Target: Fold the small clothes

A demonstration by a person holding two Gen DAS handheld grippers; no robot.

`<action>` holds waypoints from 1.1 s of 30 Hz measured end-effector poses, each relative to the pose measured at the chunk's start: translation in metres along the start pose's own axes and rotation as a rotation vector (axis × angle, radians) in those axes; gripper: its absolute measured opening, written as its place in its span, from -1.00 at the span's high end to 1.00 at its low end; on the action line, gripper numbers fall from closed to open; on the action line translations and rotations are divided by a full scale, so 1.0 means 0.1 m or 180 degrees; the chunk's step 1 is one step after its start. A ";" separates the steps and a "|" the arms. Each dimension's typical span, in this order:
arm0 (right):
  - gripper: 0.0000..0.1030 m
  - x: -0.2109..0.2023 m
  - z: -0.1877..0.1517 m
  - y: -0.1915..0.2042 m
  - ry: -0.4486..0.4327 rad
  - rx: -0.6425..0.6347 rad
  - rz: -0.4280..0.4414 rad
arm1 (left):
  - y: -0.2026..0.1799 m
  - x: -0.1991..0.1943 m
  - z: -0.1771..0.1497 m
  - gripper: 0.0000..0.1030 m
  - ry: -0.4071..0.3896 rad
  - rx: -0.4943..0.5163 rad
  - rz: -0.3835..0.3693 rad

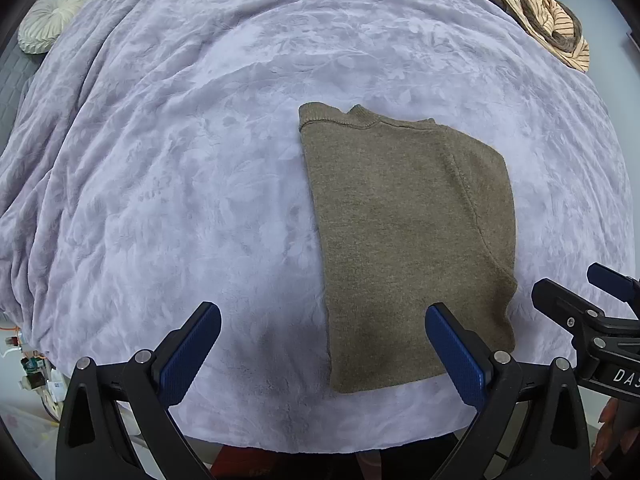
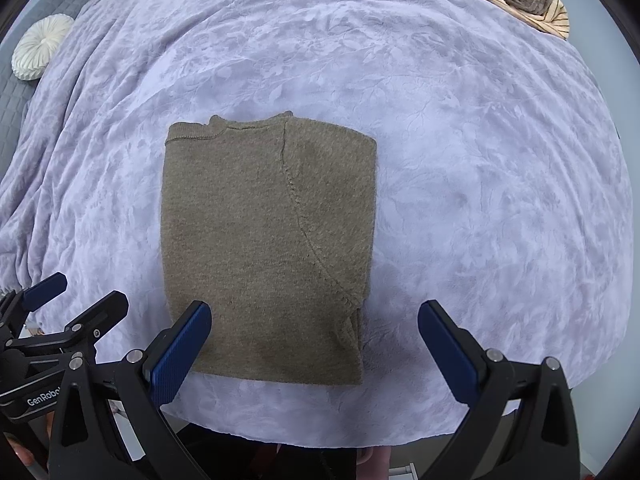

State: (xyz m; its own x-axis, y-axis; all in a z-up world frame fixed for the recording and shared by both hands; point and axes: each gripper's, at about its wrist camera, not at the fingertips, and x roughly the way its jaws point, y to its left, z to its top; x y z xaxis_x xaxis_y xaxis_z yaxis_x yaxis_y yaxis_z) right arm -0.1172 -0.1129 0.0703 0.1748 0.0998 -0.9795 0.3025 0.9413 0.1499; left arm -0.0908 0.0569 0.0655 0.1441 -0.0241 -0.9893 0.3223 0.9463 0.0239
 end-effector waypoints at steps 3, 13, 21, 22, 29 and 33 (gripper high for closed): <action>-0.99 0.00 -0.01 0.01 -0.0001 0.0006 0.0000 | 0.00 0.00 0.00 -0.99 0.0003 -0.0006 -0.0004; -0.99 0.00 -0.01 0.02 0.0001 0.0002 -0.0002 | 0.02 0.00 0.00 -0.99 0.0024 -0.0005 0.0000; -0.99 0.01 -0.01 0.01 0.0003 -0.0002 0.0004 | 0.02 0.00 0.00 -0.99 0.0028 -0.0011 0.0004; -0.99 0.01 -0.01 0.01 0.0002 -0.0002 0.0003 | 0.02 0.00 0.00 -0.99 0.0030 -0.0012 0.0006; -0.99 0.01 -0.02 0.02 -0.0001 -0.0001 0.0003 | 0.02 0.02 -0.03 -0.99 0.0035 -0.0016 0.0015; -0.99 0.01 -0.01 0.02 0.0001 -0.0001 0.0005 | 0.02 0.04 -0.04 -0.99 0.0051 0.0013 0.0018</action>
State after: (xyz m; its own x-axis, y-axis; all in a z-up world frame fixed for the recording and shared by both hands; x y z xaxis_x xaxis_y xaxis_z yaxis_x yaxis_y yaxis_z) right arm -0.1176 -0.1107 0.0695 0.1751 0.1014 -0.9793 0.3020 0.9412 0.1515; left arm -0.0933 0.0599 0.0610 0.1311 -0.0136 -0.9913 0.3252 0.9452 0.0301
